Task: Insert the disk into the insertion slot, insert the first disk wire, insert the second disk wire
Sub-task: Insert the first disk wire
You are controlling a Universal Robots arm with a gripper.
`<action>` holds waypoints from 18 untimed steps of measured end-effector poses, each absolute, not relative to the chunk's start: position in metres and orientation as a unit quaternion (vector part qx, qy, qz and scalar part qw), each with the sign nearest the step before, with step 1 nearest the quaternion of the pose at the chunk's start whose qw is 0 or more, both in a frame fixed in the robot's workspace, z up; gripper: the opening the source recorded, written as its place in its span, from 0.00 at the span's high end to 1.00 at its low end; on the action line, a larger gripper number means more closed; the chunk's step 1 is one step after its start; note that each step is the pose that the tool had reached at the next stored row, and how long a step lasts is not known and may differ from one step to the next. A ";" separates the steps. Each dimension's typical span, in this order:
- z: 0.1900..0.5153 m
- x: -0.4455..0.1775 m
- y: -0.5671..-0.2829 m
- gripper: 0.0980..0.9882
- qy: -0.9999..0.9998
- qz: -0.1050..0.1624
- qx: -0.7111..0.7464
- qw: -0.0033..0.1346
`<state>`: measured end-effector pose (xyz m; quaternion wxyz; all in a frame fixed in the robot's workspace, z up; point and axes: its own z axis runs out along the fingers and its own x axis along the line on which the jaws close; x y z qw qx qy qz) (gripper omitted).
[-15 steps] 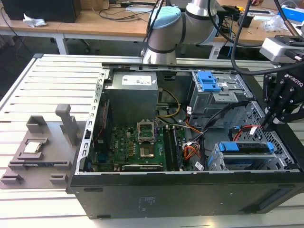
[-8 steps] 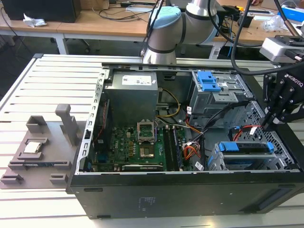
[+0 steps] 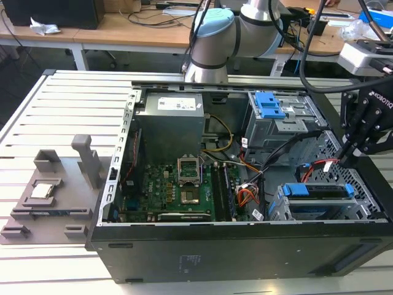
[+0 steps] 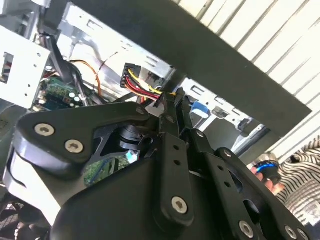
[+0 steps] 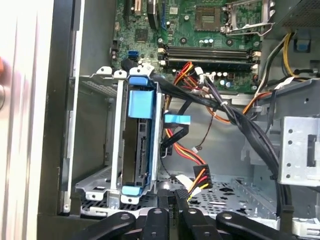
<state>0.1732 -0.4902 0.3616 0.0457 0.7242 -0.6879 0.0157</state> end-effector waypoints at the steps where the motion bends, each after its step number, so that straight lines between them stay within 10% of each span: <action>1: 0.361 0.169 -0.491 0.92 -0.688 0.015 0.724 0.045; 18: 0.358 0.150 -0.529 0.92 -0.689 0.013 0.723 0.043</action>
